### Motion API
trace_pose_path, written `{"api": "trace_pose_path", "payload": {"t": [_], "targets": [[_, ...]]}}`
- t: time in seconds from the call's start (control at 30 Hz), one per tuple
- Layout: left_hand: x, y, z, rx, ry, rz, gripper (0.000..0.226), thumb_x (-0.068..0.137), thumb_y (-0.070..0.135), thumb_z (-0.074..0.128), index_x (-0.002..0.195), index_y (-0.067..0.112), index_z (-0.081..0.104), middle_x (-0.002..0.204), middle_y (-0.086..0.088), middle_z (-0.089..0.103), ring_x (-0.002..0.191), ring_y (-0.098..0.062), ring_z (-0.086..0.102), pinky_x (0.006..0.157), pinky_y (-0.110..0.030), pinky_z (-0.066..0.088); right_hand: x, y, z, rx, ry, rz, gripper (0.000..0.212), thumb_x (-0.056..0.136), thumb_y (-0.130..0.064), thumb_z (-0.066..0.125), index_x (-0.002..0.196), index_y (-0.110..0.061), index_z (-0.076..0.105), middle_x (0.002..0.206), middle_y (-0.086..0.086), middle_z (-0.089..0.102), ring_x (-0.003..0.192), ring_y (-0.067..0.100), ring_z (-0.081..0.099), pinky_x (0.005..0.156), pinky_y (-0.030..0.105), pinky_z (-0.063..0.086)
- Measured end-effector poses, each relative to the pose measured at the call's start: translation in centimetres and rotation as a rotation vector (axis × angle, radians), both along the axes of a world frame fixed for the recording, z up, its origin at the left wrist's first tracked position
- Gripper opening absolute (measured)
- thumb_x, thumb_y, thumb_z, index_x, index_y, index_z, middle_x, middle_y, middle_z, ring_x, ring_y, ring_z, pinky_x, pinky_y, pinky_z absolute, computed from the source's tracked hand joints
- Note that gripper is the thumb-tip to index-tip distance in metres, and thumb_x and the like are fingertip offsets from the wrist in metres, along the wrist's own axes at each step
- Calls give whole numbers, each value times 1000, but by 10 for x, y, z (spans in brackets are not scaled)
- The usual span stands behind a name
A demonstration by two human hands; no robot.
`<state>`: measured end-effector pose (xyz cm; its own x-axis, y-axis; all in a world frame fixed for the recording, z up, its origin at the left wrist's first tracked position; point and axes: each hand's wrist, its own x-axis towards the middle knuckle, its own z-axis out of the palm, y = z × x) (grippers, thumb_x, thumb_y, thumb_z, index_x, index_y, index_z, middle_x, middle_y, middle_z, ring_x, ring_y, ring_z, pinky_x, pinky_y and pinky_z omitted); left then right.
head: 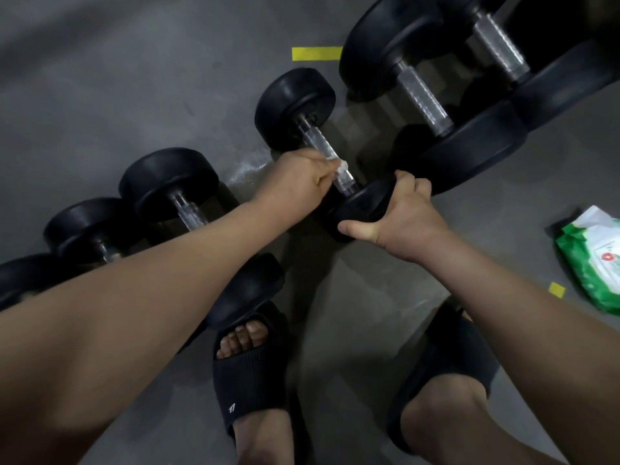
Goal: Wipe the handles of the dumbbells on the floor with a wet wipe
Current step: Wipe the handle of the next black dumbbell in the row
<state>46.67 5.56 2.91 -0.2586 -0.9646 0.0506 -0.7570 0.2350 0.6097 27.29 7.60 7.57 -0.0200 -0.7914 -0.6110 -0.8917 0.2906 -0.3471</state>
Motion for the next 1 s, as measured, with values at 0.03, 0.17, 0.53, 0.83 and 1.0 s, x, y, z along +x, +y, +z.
{"api": "trace_pose_path", "payload": {"t": [0.03, 0.17, 0.53, 0.83, 1.0], "targets": [[0, 1, 1, 3, 5, -5, 52, 95, 46, 40, 122, 15, 73, 107, -6, 73, 95, -26, 70, 82, -41, 59, 2, 2, 1, -12, 52, 24, 134, 59, -73, 81, 157, -15, 11, 151, 6, 17, 139, 30, 33, 110, 38, 40], [0, 3, 2, 8, 19, -17, 43, 96, 36, 49, 121, 10, 73, 107, -10, 74, 97, -27, 70, 85, -41, 58, 18, 21, 0, -257, 254, 124, 134, 62, -77, 74, 155, -1, 16, 142, 14, 28, 131, 34, 34, 111, 42, 38], [-11, -10, 2, -30, 57, -23, 27, 97, 18, 64, 122, 11, 73, 110, -8, 74, 103, -22, 69, 94, -36, 55, 3, 3, -1, -152, 232, 51, 137, 52, -83, 75, 154, -10, 19, 147, 12, 29, 137, 33, 32, 113, 45, 33], [-25, 1, 6, -25, 49, -144, 31, 92, 12, 58, 118, 7, 74, 104, -12, 74, 97, -28, 71, 88, -37, 57, -6, -8, -1, -92, 193, 41, 128, 52, -83, 75, 149, -15, 25, 141, 5, 30, 133, 31, 34, 109, 46, 37], [-19, -13, 7, -62, -7, -15, 28, 97, 23, 57, 116, 13, 75, 103, -14, 74, 95, -31, 70, 85, -42, 57, -7, -8, -2, -69, 151, 13, 131, 52, -80, 78, 151, -15, 21, 144, 5, 27, 137, 33, 32, 113, 48, 37]]}}
